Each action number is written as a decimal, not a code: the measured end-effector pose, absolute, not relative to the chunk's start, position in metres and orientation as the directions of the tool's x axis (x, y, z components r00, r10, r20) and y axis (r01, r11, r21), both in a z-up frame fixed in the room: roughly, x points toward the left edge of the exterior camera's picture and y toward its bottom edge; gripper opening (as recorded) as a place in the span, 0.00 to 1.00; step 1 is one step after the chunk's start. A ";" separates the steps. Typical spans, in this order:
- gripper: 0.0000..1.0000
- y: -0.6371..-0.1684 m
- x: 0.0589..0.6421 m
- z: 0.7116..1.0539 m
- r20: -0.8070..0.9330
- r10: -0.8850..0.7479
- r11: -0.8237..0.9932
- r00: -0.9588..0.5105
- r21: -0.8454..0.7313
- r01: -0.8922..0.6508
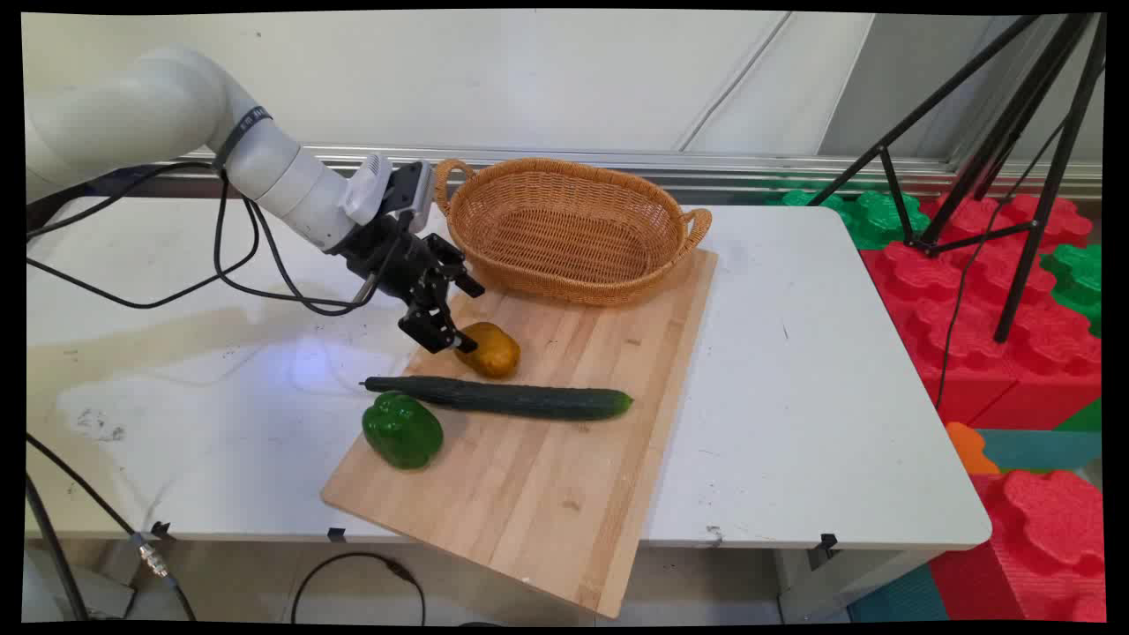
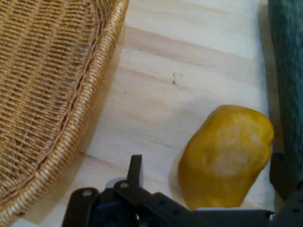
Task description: Pick up the cucumber from the cutting board
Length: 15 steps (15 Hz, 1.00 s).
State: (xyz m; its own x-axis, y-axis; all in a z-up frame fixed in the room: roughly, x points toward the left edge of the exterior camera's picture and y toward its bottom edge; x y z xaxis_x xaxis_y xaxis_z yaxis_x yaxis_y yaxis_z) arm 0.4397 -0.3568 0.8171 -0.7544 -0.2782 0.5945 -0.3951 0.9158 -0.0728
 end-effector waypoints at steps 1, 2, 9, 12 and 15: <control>1.00 -0.356 0.441 0.820 0.601 -0.279 0.914 -0.749 -0.072 -0.399; 1.00 -0.355 0.442 0.823 0.607 -0.280 0.913 -0.744 -0.072 -0.402; 1.00 -0.337 0.455 0.859 0.650 -0.258 0.916 -0.715 -0.072 -0.396; 1.00 -0.324 0.457 0.875 0.667 -0.230 0.926 -0.709 -0.073 -0.370; 1.00 -0.313 0.453 0.884 0.677 -0.213 0.935 -0.704 -0.068 -0.348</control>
State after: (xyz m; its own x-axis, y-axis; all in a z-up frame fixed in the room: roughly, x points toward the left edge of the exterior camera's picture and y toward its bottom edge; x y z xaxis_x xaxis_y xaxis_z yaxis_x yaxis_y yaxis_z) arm 0.4525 -0.3134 0.8837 -0.7044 -0.2128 0.6771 -0.3478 0.9351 -0.0679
